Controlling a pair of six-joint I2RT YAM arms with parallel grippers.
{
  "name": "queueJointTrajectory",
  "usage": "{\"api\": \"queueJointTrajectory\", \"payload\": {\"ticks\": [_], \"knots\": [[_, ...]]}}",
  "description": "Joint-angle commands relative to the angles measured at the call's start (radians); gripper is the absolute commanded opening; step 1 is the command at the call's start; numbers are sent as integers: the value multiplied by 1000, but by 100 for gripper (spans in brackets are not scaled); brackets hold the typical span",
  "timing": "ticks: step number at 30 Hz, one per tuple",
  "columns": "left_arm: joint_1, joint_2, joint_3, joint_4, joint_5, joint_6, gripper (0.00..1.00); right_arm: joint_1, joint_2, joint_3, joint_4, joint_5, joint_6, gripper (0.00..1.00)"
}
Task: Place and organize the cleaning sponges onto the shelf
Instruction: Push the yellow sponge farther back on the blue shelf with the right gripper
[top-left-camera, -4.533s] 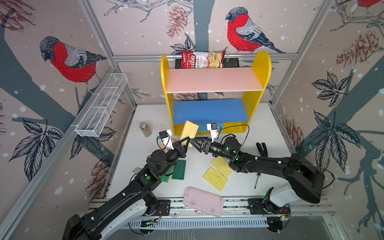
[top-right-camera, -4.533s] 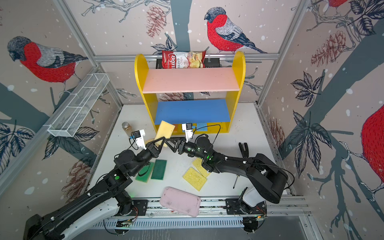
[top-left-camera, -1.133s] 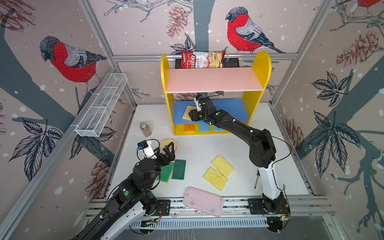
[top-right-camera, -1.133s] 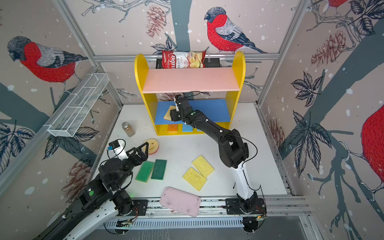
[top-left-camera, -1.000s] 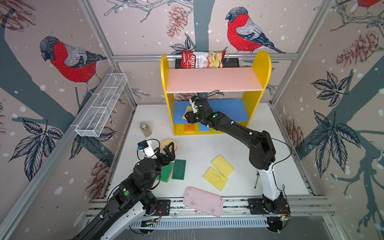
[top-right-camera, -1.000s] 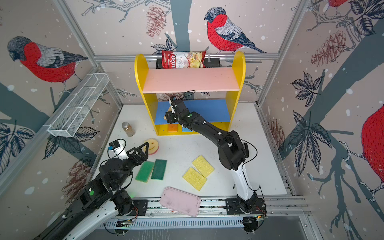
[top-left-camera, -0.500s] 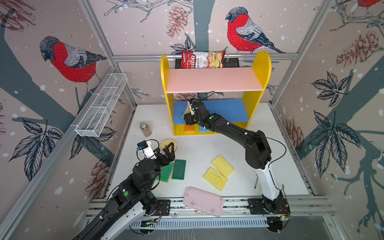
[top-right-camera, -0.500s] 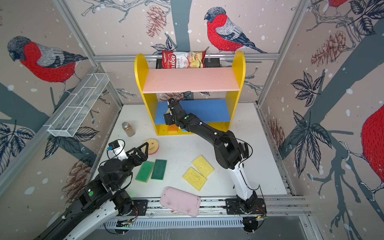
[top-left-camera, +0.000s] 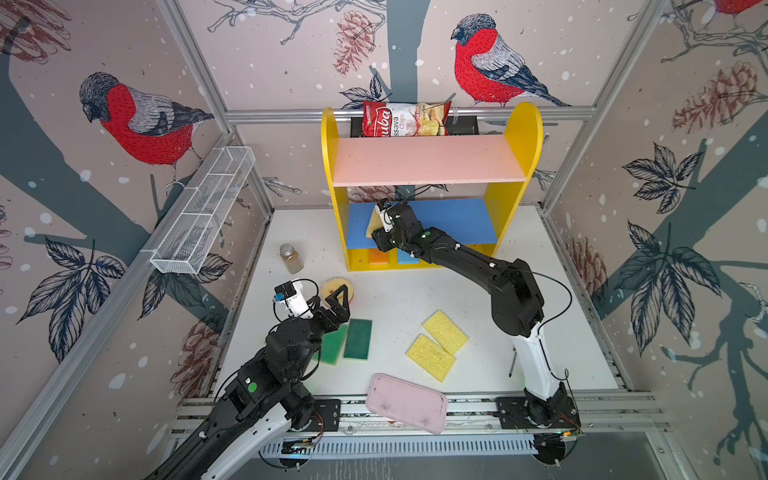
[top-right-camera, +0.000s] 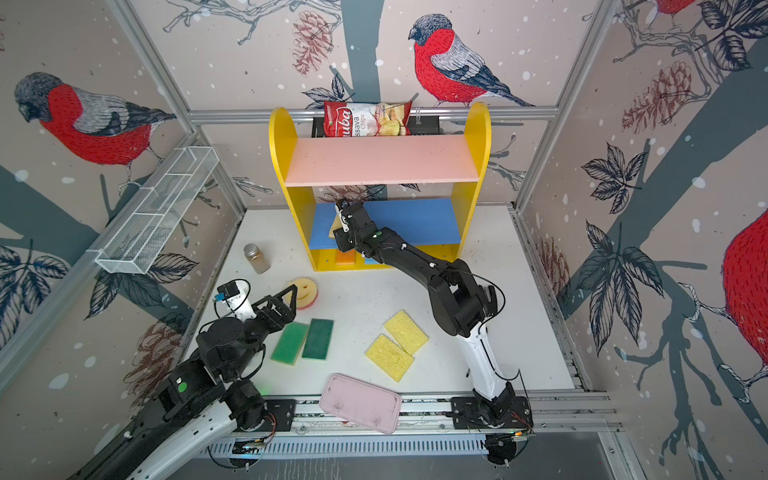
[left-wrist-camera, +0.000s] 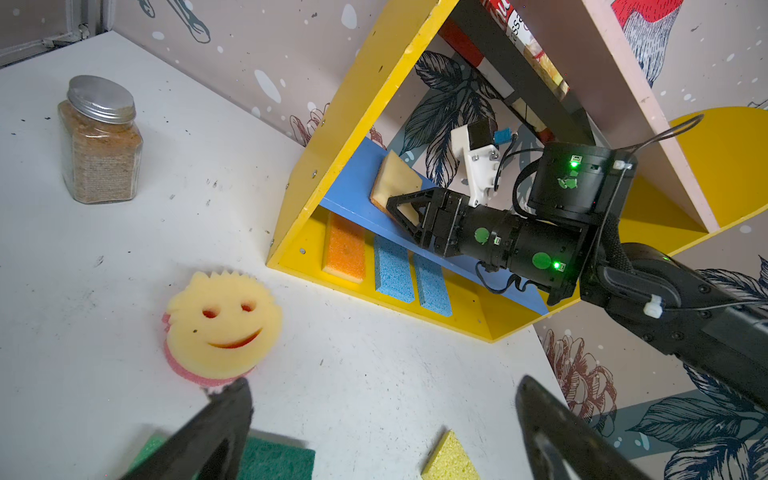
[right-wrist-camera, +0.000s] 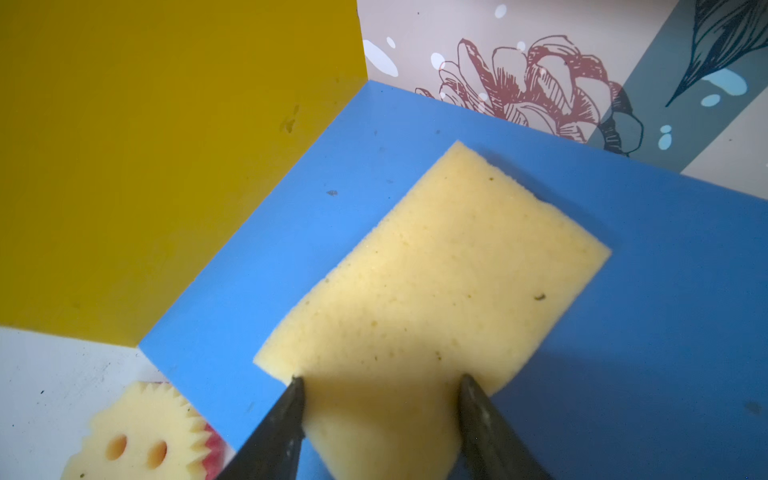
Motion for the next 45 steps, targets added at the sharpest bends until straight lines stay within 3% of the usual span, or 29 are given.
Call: {"api": "queueJointTrajectory", "payload": {"ticks": [1,6,19,45], "knots": [[2,3,1,17,13,-2,98,-11,-15,-38,-40,-51,-47,52],[1,5,3,19,13,-1,97,-35,-40,-90,-7,-79,-61,47],[1,27,-2,41,21,-3,98,-40,-33,-68,4,-194,-84,48],[1,29,-8,43,18,-3,97,-44,-22,-31,-9,-183,-78,69]]}}
